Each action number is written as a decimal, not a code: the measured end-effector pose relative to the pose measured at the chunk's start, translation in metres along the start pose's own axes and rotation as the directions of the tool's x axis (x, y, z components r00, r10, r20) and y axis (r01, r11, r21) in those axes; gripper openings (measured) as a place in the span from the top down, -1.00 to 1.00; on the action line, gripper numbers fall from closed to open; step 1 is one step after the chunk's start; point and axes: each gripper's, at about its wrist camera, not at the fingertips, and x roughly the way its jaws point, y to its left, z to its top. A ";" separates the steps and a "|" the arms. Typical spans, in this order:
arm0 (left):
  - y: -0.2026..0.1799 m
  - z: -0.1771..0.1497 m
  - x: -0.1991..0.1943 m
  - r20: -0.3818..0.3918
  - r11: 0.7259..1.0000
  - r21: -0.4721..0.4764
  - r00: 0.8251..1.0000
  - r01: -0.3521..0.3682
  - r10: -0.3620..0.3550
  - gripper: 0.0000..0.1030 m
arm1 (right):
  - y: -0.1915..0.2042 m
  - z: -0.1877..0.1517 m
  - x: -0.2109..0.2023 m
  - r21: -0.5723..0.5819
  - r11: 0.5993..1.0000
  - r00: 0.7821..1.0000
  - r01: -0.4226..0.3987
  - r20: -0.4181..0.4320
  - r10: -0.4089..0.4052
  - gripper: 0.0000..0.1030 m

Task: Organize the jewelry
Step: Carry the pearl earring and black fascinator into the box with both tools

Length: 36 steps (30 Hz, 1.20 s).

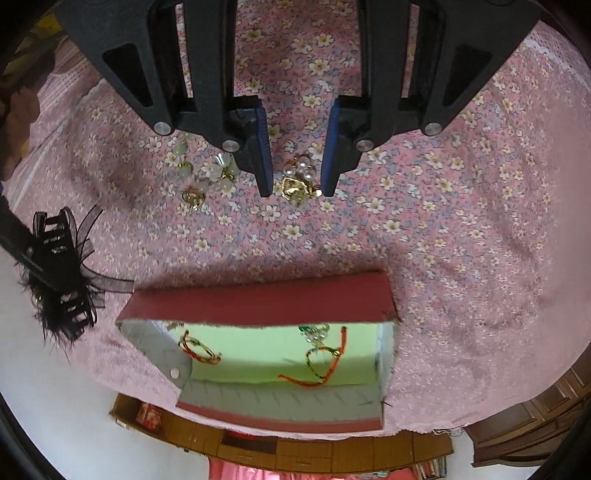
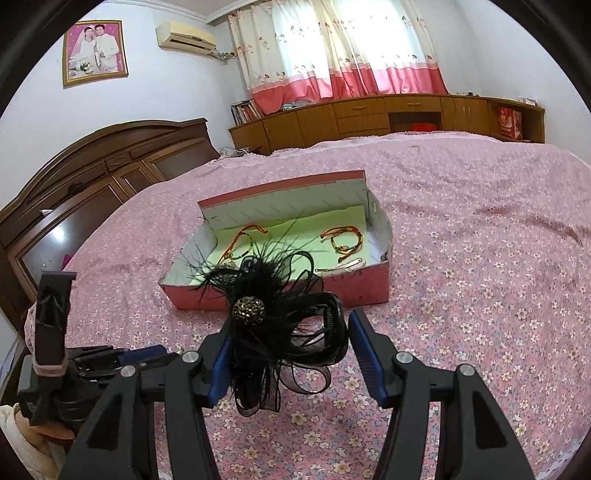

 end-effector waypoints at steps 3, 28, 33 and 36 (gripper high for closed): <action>-0.003 0.000 0.008 -0.018 1.000 0.014 1.000 -0.017 0.017 0.65 | -0.001 -0.001 0.001 0.007 1.000 1.000 0.000 -0.007 0.000 -0.17; 0.000 0.010 -0.013 0.110 0.997 -0.049 0.993 0.059 -0.054 0.99 | -0.002 -0.002 0.005 0.006 1.000 1.000 0.001 -0.008 -0.001 -0.17; 0.000 0.017 -0.033 0.188 0.996 -0.056 0.980 0.071 -0.059 0.99 | 0.002 0.000 0.003 -0.012 1.000 1.000 -0.002 0.004 0.002 -0.17; 0.000 0.022 -0.044 0.235 0.996 -0.053 0.970 0.072 -0.057 0.99 | 0.004 0.001 0.004 -0.020 1.000 1.000 -0.004 0.007 0.004 -0.17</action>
